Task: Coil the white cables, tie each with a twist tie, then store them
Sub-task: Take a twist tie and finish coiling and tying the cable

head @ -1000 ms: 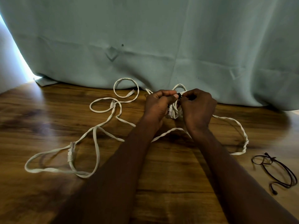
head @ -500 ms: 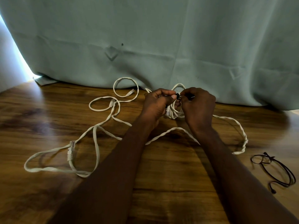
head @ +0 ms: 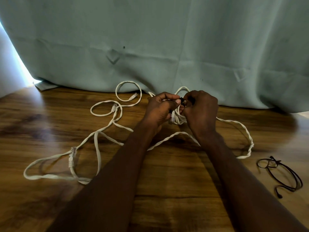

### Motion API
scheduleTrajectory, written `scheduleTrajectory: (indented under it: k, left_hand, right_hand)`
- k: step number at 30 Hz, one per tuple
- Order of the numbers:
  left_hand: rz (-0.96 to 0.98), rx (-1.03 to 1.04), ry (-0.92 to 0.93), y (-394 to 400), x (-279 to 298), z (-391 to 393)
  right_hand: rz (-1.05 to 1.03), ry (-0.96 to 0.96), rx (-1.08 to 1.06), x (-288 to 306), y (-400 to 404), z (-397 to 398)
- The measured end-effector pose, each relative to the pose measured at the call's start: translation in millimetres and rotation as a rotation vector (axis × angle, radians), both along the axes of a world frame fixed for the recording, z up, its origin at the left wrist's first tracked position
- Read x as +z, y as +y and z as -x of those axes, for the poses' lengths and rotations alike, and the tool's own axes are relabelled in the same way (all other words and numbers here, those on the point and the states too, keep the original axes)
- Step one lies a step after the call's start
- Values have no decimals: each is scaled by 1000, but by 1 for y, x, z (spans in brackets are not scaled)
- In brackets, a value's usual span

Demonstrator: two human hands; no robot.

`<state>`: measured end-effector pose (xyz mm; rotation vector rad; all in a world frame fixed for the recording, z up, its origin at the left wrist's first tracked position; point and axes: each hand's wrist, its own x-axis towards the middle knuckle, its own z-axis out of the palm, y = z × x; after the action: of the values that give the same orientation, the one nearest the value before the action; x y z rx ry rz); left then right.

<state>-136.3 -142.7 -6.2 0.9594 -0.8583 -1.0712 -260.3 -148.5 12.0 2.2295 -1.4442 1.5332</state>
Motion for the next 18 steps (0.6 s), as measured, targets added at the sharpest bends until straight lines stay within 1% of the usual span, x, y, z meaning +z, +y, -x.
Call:
scheduleTrajectory:
  k: [3,6,9,13,16,18]
  left_hand:
    - [-19,23,62,-2,0,1]
    - [-65,39,145,-6,0,1]
    - [-78,28,171,-6,1,3]
    - [-71,18,227,-5,4,6]
    - [-69,3,236,-2,6,6]
    - [-66,-4,248,-1,7,5]
  right_hand:
    - [-8,-66,5,-3,-1,-4]
    - [-19,-60,-3,-5,-2,-10]
    - [-13,-91,-30,-5,-1,-11]
    - [23,-38,-94,-5,-3,-10]
    - [37,-21,-85,-8,-5,-7]
    - [36,-55,-52,-9,-5,-7]
